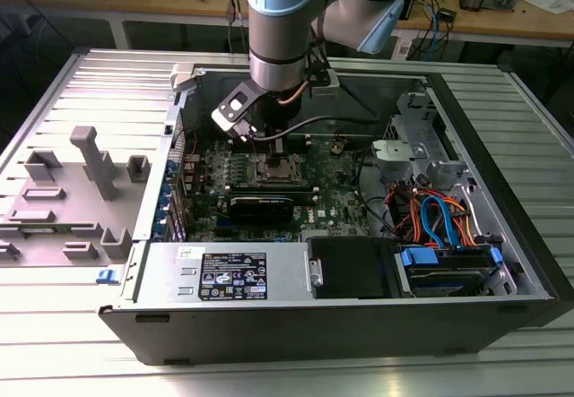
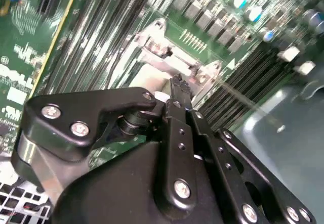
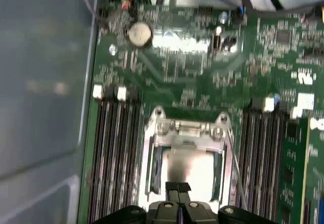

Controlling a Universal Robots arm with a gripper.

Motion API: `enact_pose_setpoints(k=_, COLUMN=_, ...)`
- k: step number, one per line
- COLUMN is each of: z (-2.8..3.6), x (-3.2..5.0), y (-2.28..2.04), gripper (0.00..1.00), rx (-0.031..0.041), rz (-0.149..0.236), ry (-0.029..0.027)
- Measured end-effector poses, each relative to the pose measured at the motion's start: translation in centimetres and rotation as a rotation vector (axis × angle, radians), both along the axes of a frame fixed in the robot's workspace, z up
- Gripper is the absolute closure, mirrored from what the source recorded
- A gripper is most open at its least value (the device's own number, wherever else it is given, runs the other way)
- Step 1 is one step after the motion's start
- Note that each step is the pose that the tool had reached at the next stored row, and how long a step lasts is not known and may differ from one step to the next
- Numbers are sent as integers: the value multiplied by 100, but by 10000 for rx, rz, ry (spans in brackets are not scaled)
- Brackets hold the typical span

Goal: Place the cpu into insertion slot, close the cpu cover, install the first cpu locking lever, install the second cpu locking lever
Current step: 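Close the cpu cover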

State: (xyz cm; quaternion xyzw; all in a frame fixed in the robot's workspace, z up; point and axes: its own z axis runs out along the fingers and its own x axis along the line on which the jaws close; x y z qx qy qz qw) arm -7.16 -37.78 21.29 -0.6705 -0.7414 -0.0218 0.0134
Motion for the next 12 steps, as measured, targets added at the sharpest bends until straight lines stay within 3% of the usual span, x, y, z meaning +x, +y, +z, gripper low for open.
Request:
enact_pose_setpoints(k=1, z=0, x=89, y=0, gripper=89, rx=0, rz=1, ry=1)
enact_pose_setpoints(k=2, z=0, x=106, y=0, gripper=89, rx=0, rz=0, ry=1)
enact_pose_setpoints(k=12, z=0, x=141, y=0, gripper=89, rx=-1, rz=0, ry=0)
